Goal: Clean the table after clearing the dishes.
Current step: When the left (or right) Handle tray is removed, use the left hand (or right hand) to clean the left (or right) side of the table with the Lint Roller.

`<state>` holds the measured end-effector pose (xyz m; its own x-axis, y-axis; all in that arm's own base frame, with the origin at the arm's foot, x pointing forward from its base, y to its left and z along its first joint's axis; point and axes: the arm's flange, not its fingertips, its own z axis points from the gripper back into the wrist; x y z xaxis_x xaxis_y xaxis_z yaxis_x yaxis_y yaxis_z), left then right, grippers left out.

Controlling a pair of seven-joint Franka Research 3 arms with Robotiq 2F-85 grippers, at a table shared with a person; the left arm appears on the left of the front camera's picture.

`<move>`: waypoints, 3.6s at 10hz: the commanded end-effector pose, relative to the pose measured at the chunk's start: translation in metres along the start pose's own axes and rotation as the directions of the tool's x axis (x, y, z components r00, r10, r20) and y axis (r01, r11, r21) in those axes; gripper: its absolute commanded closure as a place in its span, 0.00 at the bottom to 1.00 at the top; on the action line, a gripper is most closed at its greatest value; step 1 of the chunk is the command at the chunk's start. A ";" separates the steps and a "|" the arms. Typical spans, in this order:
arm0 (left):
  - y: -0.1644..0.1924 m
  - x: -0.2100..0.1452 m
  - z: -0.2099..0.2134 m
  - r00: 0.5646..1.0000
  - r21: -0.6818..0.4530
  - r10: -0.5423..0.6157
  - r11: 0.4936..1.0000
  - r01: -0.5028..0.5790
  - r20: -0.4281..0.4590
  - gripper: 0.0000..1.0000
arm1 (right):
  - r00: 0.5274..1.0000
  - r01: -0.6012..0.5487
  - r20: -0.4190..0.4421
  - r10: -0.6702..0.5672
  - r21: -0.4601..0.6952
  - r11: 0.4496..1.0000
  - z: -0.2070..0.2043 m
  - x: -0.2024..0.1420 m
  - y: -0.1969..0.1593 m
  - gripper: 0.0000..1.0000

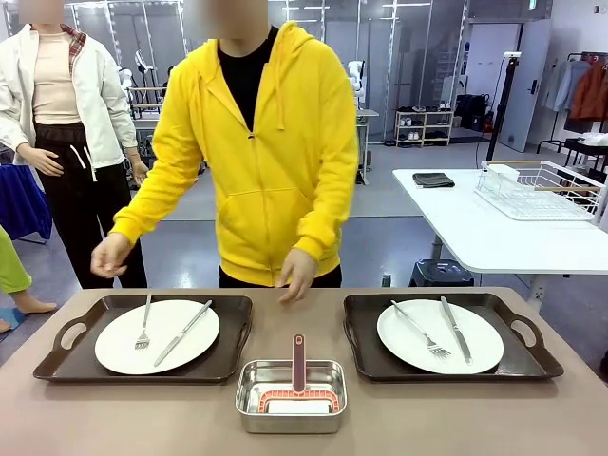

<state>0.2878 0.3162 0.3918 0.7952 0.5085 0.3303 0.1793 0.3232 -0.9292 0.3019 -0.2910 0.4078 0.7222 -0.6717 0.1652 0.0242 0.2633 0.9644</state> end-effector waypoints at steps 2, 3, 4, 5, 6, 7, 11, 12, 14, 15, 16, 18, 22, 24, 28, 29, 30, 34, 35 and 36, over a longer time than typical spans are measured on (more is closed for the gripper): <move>-0.001 0.000 0.004 1.000 -0.004 -0.016 1.000 0.016 0.006 0.00 | 1.000 -0.005 0.004 0.005 0.012 1.000 0.002 0.000 0.001 0.00; -0.001 0.000 0.004 1.000 -0.004 -0.016 1.000 0.016 0.006 0.00 | 1.000 -0.005 0.004 0.005 0.012 1.000 0.002 0.000 0.001 0.00; -0.001 0.000 0.004 1.000 -0.004 -0.016 1.000 0.016 0.006 0.00 | 1.000 -0.005 0.004 0.005 0.012 1.000 0.002 0.000 0.001 0.00; -0.001 0.000 0.004 1.000 -0.004 -0.016 1.000 0.016 0.006 0.00 | 1.000 -0.005 0.004 0.005 0.012 1.000 0.002 0.000 0.001 0.00; -0.001 0.000 0.004 1.000 -0.004 -0.016 1.000 0.016 0.006 0.00 | 1.000 -0.005 0.004 0.005 0.012 1.000 0.002 0.000 0.001 0.00; -0.001 0.000 0.004 1.000 -0.004 -0.016 1.000 0.016 0.006 0.00 | 1.000 -0.005 0.004 0.005 0.012 1.000 0.002 0.000 0.001 0.00; -0.001 0.000 0.004 1.000 -0.004 -0.016 1.000 0.016 0.006 0.00 | 1.000 -0.005 0.004 0.005 0.012 1.000 0.002 0.000 0.001 0.00; -0.001 0.000 0.004 1.000 -0.004 -0.016 1.000 0.016 0.006 0.00 | 1.000 -0.005 0.004 0.005 0.012 1.000 0.002 0.000 0.001 0.00; -0.036 0.010 -0.027 0.983 0.009 -0.158 0.987 0.159 -0.094 0.00 | 1.000 -0.005 0.004 0.005 0.012 1.000 0.002 0.000 0.001 0.00; -0.073 0.021 -0.057 0.948 0.018 -0.268 0.961 0.275 -0.168 0.00 | 1.000 -0.005 0.004 0.005 0.012 1.000 0.002 0.000 0.001 0.00; -0.114 0.029 -0.094 0.900 -0.002 -0.365 0.927 0.375 -0.236 0.00 | 1.000 -0.005 0.004 0.005 0.012 1.000 0.002 0.000 0.001 0.00; -0.196 0.033 -0.191 0.711 -0.012 -0.544 0.798 0.603 -0.446 0.00 | 1.000 -0.005 0.004 0.005 0.012 1.000 0.002 0.000 0.001 0.00; -0.327 -0.007 -0.350 0.250 -0.260 -0.705 0.531 0.807 -0.664 0.00 | 1.000 -0.005 0.004 0.005 0.012 1.000 0.002 0.000 0.001 0.00; -0.340 -0.051 -0.433 -0.026 -0.352 -0.646 0.381 0.855 -0.763 0.00 | 1.000 -0.005 0.004 0.005 0.012 1.000 0.002 0.000 0.001 0.00; -0.325 -0.126 -0.498 -0.243 -0.469 -0.596 0.258 0.844 -0.765 0.00 | 1.000 -0.005 0.004 0.005 0.012 1.000 0.002 0.000 0.001 0.00; -0.328 -0.120 -0.502 -0.238 -0.487 -0.586 0.314 0.815 -0.775 0.00 | 1.000 -0.005 0.004 0.005 0.012 1.000 0.002 0.000 0.001 0.00; -0.328 -0.120 -0.502 -0.238 -0.487 -0.586 0.314 0.815 -0.775 0.00 | 1.000 -0.005 0.004 0.005 0.012 1.000 0.002 0.000 0.001 0.00; -0.321 -0.118 -0.505 -0.242 -0.482 -0.582 0.300 0.823 -0.776 0.00 | 1.000 -0.005 0.004 0.005 0.012 1.000 0.002 0.000 0.001 0.00; -0.313 -0.121 -0.534 -0.307 -0.523 -0.521 0.340 0.782 -0.797 0.00 | 1.000 -0.005 0.004 0.005 0.012 1.000 0.002 0.000 0.001 0.00; -0.314 -0.119 -0.558 -0.355 -0.584 -0.534 0.351 0.732 -0.767 0.00 | 1.000 -0.005 0.004 0.005 0.012 1.000 0.002 0.000 0.001 0.00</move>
<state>0.4382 -0.2710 0.5480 0.1214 -0.9480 0.2943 0.9872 0.0845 -0.1353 0.3021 -0.2922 0.4069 0.7220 -0.6724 0.1628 0.0267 0.2622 0.9646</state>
